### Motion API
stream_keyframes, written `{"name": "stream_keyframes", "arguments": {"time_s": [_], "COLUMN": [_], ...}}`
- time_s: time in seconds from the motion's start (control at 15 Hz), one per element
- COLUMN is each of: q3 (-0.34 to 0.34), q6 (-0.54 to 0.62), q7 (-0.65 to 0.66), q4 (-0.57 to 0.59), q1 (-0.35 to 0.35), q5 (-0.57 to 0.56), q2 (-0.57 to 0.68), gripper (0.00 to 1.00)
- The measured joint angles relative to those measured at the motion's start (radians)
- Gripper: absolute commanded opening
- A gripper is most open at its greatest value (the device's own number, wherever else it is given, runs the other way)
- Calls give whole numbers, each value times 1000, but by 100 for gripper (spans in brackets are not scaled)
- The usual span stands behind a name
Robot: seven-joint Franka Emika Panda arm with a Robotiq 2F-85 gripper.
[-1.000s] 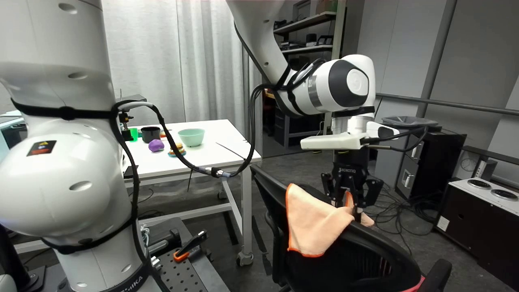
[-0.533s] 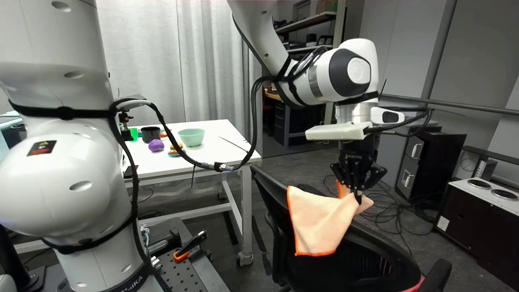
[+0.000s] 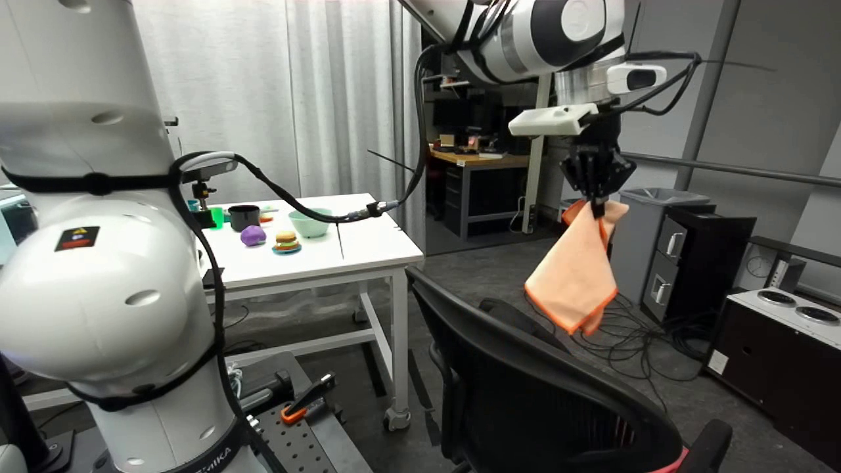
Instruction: Put the shirt and towel on the seat of the chair respectively
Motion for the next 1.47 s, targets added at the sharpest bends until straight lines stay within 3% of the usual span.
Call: {"name": "stream_keyframes", "arguments": {"time_s": [0.33, 0.4, 0.53, 1.07, 1.13, 1.47], "q3": [12, 12, 12, 6, 5, 4], "q6": [138, 159, 184, 193, 190, 77], "q7": [167, 197, 255, 335, 321, 155], "q4": [82, 93, 114, 140, 137, 100], "q1": [17, 21, 25, 32, 32, 30], "q5": [-17, -31, -66, -132, -125, -40], "q2": [46, 61, 92, 159, 159, 112], "gripper": [1, 28, 36, 95, 99, 100]}}
